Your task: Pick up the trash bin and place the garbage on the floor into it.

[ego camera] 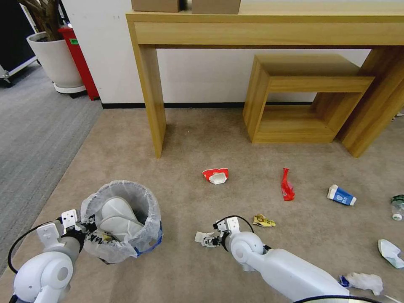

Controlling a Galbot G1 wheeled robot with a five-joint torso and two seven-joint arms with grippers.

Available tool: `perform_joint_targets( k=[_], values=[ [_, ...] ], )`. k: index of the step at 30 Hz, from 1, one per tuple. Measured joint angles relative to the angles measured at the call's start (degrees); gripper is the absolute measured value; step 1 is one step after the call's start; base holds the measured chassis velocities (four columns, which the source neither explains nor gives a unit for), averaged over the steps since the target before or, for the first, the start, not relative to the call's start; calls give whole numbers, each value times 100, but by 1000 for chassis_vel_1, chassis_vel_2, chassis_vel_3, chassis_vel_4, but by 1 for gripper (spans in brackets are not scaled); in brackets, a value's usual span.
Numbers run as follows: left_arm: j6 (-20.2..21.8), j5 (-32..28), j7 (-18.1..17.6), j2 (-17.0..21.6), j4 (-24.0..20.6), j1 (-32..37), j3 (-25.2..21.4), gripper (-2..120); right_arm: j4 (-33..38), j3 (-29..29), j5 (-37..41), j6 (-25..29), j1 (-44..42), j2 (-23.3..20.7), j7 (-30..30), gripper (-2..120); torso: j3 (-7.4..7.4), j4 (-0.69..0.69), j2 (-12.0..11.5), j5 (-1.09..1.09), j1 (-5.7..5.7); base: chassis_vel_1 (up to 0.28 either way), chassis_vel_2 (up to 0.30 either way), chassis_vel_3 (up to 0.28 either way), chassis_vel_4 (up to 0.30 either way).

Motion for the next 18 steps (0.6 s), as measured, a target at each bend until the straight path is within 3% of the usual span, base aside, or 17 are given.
perform_joint_targets(
  k=[5,18],
  values=[
    [-38,2,0,-1,26,-29,27,1,-221,-386,-67,46,215,171,-70,100,0,0,0,0,0,0,0,0,0],
    [-71,-4,3,18,35,-20,-7,1,-612,-700,-292,245,369,486,-193,99,0,0,0,0,0,0,0,0,0]
  ],
)
